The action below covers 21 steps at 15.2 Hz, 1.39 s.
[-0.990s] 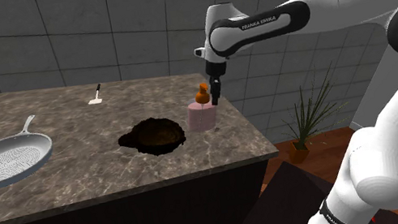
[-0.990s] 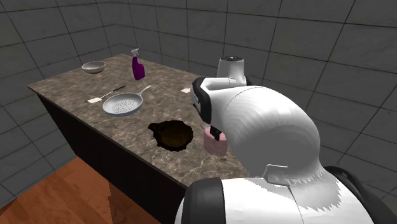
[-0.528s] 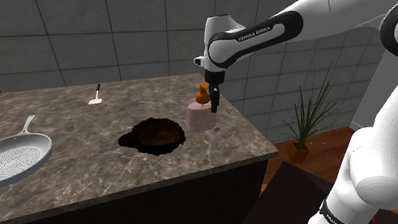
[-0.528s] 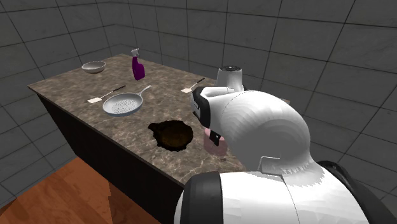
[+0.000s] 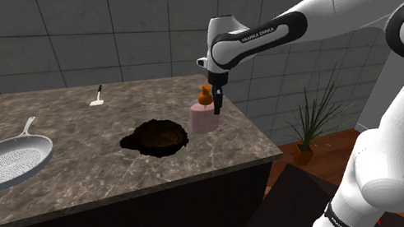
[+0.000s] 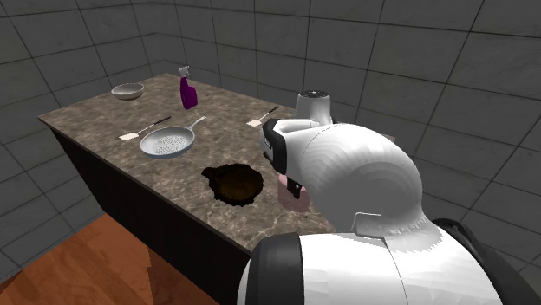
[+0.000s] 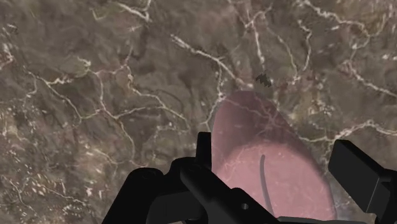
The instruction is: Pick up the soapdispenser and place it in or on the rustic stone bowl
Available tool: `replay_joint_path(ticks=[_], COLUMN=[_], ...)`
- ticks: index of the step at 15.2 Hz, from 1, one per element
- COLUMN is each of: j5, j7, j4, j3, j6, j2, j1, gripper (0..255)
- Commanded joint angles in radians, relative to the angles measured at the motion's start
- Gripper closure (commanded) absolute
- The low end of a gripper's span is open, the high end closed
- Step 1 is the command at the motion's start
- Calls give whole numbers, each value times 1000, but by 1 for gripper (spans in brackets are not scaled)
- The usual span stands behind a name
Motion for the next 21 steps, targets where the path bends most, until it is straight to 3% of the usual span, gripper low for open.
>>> replay_joint_path(ticks=[1,8,21], j5=[0,0,-2], j7=[0,0,-1], j4=[0,-1,139], j3=[0,0,4], j6=[0,0,-173], j2=[1,1,-33], j1=[0,0,2], gripper=[255,255,255])
